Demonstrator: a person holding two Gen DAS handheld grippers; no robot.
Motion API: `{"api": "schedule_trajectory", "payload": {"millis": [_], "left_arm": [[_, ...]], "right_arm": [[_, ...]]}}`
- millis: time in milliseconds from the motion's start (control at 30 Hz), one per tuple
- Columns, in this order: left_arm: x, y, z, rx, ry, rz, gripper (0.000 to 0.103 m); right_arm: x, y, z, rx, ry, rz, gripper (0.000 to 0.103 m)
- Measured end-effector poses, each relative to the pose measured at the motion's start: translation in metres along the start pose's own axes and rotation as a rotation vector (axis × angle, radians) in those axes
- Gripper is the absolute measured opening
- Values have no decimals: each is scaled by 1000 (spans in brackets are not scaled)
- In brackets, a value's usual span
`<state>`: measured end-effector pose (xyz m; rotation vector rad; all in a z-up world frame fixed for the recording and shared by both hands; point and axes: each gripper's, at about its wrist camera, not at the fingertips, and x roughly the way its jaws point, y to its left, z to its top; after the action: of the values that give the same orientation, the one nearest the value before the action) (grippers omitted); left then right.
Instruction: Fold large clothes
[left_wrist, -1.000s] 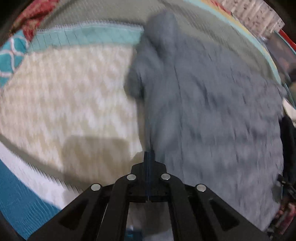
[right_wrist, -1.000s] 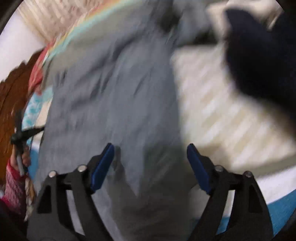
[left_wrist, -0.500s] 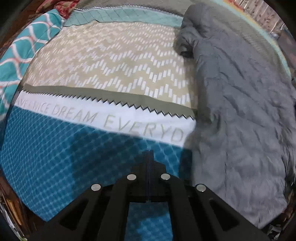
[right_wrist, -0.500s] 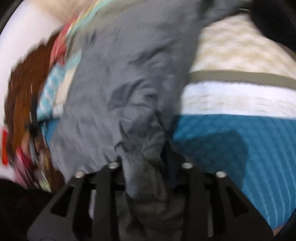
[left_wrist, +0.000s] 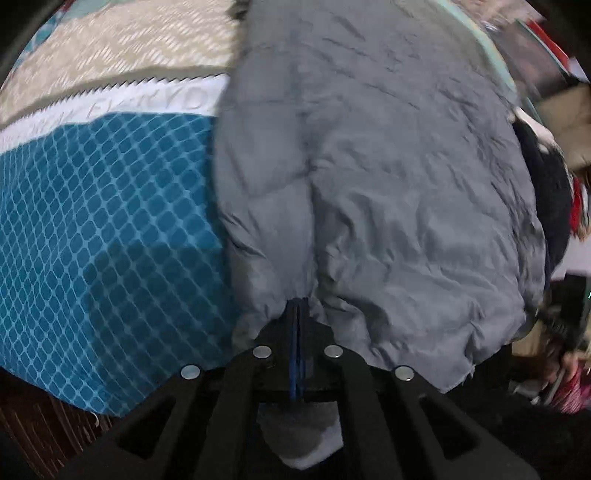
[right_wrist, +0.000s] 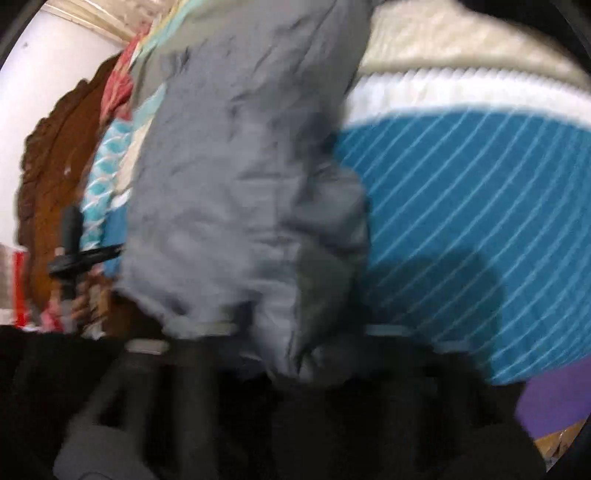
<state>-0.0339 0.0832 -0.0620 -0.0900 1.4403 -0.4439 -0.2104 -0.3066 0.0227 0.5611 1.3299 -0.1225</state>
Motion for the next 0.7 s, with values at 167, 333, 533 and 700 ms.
{"api": "schedule_trajectory", "payload": {"millis": [167,333,533,700], "left_arm": [[-30,-18,-35,57,21,14,22],[-13,-2,-63,56,140,99,22],[-120,20,-17,12,-158,38,22],[-124,-28,83,64,-411,28,22]], "right_arm": [[-72,32,7,-102,-190,-73,8],[13,-32,-28,-5,163,-404,43],[-83,-33,25,87,-249,-162,69],[-86,-49,138,148,-433,-61,69]]}}
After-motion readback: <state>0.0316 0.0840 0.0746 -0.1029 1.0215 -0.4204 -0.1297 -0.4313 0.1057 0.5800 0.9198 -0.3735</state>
